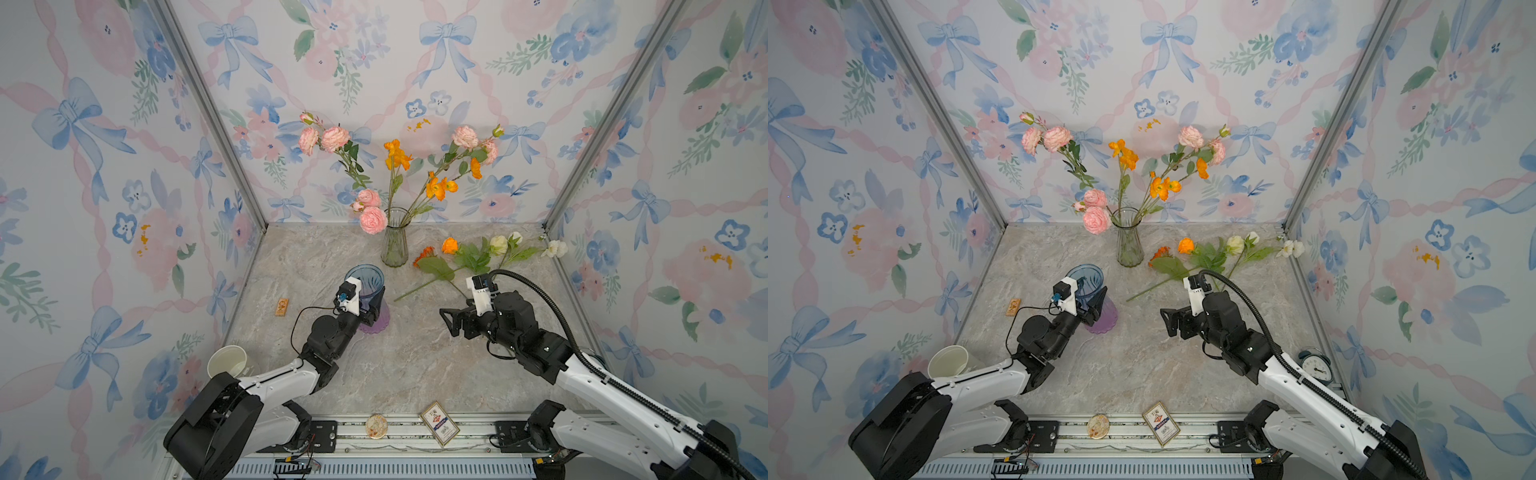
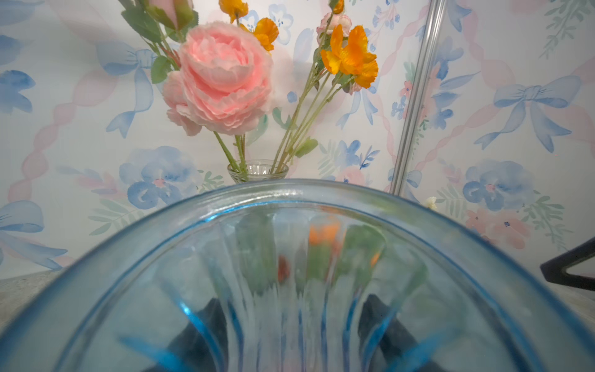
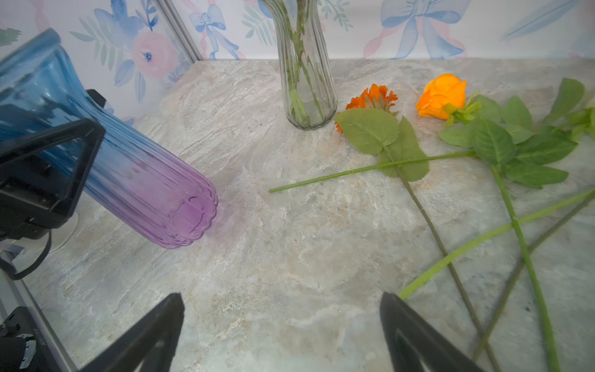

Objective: Arrange flowers in a vase
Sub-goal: Place the vase at the center of the table.

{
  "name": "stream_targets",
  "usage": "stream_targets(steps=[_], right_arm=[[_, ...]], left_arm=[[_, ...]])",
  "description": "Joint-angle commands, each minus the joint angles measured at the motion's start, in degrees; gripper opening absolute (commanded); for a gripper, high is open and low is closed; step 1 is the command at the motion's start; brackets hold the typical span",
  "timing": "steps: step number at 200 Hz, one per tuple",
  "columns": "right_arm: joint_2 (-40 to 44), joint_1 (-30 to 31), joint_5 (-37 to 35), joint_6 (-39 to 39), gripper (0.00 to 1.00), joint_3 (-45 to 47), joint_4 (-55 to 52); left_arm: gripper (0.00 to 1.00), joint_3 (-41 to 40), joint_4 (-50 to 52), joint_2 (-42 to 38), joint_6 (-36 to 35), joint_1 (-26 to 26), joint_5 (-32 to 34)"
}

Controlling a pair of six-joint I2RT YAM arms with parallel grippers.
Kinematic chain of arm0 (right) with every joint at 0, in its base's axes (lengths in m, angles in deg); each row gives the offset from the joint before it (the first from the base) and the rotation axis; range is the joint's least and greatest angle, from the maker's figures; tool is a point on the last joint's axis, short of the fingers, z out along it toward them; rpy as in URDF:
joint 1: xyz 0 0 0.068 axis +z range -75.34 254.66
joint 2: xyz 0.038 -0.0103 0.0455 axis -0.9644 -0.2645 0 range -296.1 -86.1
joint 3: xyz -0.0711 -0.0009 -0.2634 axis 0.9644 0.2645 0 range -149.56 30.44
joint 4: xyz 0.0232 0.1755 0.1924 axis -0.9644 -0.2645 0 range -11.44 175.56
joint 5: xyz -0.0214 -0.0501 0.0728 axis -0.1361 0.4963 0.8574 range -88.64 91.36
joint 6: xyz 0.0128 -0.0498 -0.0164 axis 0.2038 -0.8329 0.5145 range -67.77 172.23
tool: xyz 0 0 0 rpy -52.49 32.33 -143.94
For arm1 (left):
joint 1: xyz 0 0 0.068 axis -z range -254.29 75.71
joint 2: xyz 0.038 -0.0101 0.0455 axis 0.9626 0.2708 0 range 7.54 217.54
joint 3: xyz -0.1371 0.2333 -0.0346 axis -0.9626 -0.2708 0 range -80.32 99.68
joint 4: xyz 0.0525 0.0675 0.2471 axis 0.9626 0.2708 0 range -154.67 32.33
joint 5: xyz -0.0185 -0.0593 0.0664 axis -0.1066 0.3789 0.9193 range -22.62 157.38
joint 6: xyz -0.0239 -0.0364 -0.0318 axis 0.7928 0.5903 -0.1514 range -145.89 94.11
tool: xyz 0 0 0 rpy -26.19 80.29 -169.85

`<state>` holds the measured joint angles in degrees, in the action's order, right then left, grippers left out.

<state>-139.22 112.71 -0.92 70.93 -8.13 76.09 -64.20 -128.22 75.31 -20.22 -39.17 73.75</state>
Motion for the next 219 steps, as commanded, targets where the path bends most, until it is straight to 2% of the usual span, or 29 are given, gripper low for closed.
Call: stream_targets(steps=[1,30,67,137,219], right_arm=[[1.5,-1.8,-3.4,2.3,0.97,1.6,-5.1],[2.8,-4.5,-3.5,3.6,0.97,2.2,-6.9],[3.4,-5.9,-2.5,3.1,0.97,1.6,-7.8],[3.2,-6.0,-1.9,2.6,0.97,0.1,-8.6],[5.0,-6.3,-2.2,1.6,0.97,-0.3,-9.9]], left_arm=[[0.38,2.8,-6.8,-0.1,1.8,3.2,-3.9],[0.39,3.9,-6.8,3.4,-0.7,8.7,-2.7],[0.39,5.7,-6.9,6.6,-2.5,13.2,-1.8],[0.4,9.1,-7.4,12.1,-3.4,17.0,-0.3],[0.4,10.4,-10.1,17.9,-5.4,17.3,0.3]])
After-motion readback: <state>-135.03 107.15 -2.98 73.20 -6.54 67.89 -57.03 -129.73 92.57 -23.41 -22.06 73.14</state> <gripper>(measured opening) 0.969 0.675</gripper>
